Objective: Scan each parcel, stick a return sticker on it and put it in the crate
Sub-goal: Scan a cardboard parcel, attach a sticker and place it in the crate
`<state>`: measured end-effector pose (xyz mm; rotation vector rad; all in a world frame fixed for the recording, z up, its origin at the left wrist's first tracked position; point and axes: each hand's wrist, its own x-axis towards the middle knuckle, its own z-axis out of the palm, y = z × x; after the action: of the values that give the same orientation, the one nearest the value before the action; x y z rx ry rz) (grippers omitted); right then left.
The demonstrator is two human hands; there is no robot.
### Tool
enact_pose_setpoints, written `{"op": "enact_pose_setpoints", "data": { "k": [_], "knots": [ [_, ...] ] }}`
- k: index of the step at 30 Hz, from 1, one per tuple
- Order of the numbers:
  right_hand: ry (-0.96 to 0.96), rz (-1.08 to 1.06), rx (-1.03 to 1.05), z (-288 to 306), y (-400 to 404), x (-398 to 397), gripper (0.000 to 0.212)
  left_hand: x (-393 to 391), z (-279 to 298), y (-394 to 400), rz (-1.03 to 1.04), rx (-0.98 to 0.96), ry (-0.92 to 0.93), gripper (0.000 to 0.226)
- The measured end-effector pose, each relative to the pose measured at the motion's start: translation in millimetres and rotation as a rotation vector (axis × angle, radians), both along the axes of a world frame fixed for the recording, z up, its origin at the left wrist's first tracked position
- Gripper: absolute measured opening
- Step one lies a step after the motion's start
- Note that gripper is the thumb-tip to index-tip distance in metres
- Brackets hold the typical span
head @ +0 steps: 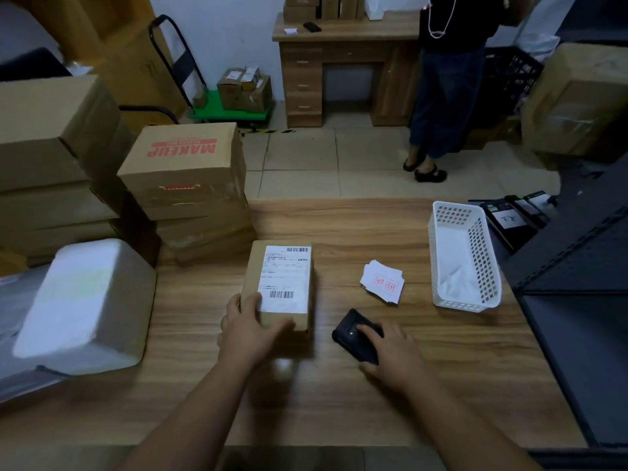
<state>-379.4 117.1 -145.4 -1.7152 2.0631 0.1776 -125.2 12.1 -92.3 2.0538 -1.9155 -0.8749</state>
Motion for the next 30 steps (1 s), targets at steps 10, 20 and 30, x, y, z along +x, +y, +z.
{"op": "enact_pose_setpoints", "data": {
  "k": [10,20,30],
  "knots": [
    [-0.159,-0.464,-0.226,8,-86,-68,0.046,-17,-9,-11,-0.008,0.007,-0.09,0.089],
    [-0.303,-0.758,-0.124,-17,-121,-91,0.047,-17,-12,-11,-0.003,-0.013,-0.106,0.091],
    [-0.306,-0.823,-0.162,1,-117,-91,0.036,-17,-2,-10,-0.063,-0.004,-0.209,0.089]
  ]
}}
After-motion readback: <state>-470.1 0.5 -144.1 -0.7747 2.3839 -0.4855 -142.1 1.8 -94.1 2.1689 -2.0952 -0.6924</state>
